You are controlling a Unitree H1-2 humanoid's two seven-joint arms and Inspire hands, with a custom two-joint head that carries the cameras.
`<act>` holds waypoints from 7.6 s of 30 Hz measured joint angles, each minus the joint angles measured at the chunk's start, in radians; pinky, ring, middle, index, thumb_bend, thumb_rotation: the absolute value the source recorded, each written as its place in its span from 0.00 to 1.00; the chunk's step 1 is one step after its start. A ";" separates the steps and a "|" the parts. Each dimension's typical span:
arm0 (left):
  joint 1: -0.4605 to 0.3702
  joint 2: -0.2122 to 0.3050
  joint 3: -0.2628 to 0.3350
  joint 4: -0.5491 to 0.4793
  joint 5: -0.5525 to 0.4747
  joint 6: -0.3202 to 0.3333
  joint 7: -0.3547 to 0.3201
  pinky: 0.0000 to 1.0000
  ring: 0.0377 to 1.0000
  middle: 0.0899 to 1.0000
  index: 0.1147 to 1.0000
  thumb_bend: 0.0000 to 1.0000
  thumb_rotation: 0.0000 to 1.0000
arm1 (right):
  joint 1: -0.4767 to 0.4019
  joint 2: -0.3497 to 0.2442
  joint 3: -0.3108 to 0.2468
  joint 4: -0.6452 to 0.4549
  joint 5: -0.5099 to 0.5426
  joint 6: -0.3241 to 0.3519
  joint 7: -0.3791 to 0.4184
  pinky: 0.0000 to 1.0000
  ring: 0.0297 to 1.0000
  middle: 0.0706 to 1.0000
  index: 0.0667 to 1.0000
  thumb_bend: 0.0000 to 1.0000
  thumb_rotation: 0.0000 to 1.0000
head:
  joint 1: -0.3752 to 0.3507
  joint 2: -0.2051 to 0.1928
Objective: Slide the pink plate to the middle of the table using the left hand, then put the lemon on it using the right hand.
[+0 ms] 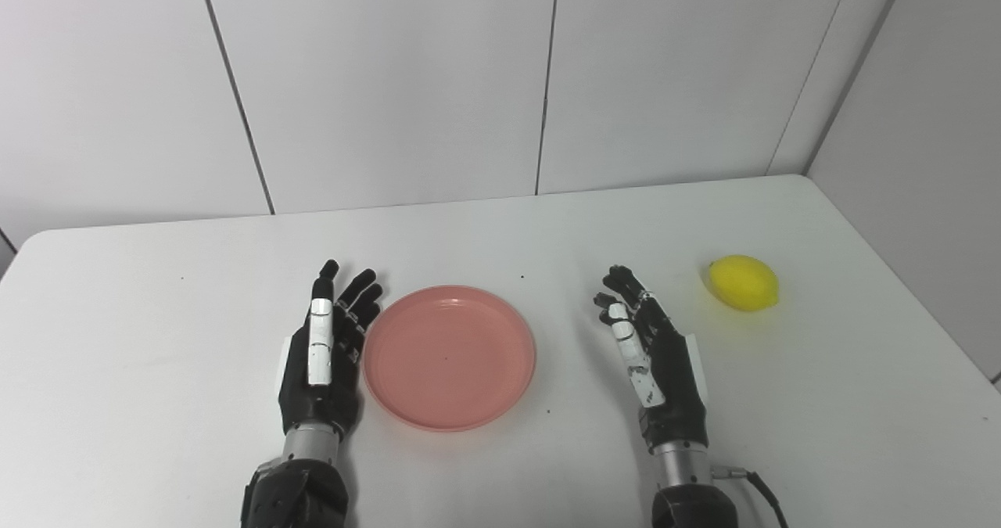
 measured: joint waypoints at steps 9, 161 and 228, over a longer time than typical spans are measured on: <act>-0.006 0.004 0.000 0.008 0.000 -0.004 -0.002 0.94 0.85 0.82 0.96 0.72 0.80 | -0.043 -0.059 -0.005 -0.012 -0.171 0.003 -0.036 0.66 0.71 0.72 0.67 0.72 0.81 | -0.014 -0.005; -0.001 0.020 -0.006 -0.002 0.004 0.014 -0.028 0.92 0.84 0.80 0.98 0.74 0.81 | -0.297 -0.585 0.116 0.495 -0.590 0.263 -0.194 0.15 0.18 0.21 0.28 0.53 0.47 | -0.020 0.000; 0.017 -0.013 -0.074 -0.001 0.047 -0.022 0.028 0.83 0.78 0.72 0.94 0.71 0.77 | -0.445 -0.491 0.303 0.137 -0.673 0.225 0.111 0.15 0.18 0.21 0.24 0.50 0.26 | 0.190 -0.034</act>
